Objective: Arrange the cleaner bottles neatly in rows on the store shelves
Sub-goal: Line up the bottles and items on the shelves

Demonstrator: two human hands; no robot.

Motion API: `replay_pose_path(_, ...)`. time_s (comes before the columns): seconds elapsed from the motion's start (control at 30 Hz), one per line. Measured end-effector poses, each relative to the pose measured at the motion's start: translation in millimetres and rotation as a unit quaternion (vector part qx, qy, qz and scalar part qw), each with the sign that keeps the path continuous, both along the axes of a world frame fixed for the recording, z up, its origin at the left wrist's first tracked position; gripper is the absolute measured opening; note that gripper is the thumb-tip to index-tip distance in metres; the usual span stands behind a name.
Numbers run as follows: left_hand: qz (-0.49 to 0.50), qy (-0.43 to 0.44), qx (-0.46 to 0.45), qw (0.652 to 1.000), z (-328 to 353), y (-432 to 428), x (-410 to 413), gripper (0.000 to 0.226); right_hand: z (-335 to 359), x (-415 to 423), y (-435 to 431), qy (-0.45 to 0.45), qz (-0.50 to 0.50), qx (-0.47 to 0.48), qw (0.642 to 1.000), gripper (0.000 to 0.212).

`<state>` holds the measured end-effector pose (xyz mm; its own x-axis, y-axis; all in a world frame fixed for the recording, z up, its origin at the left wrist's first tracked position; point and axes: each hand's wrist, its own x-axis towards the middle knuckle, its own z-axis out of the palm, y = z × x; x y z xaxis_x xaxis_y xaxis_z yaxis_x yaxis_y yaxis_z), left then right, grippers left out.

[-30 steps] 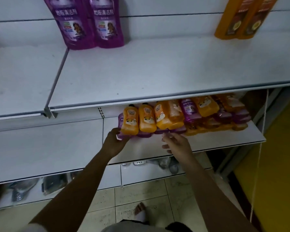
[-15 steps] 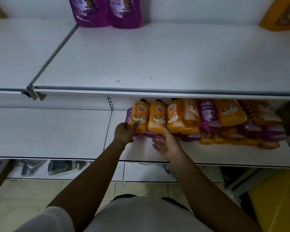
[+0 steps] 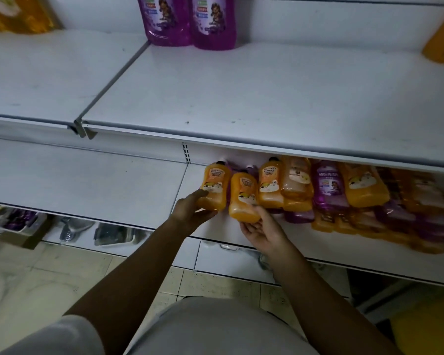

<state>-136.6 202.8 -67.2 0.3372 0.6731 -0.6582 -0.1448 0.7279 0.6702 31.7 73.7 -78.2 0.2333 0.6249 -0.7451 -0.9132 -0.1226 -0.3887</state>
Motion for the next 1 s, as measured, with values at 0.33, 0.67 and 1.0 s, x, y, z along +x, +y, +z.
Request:
replay_pose_path(0.33,-0.048,-0.121,0.022,0.991,36.2,-60.7,-97.0,0.088,34.4,-17.0,-36.0,-0.042,0.332,0.189,0.923,0.060)
replay_pose_path(0.67,0.132,0.088,0.198,0.967,94.2,-139.3,-190.3,0.051,79.1,-91.7,-21.8,-0.315,0.441,0.239,0.806,0.059)
replay_pose_path(1.0,0.284,0.140,0.341,0.885,176.7,-162.5,-308.8,0.048,174.2,-225.3,11.4,-0.461,0.443,0.351,0.684,0.049)
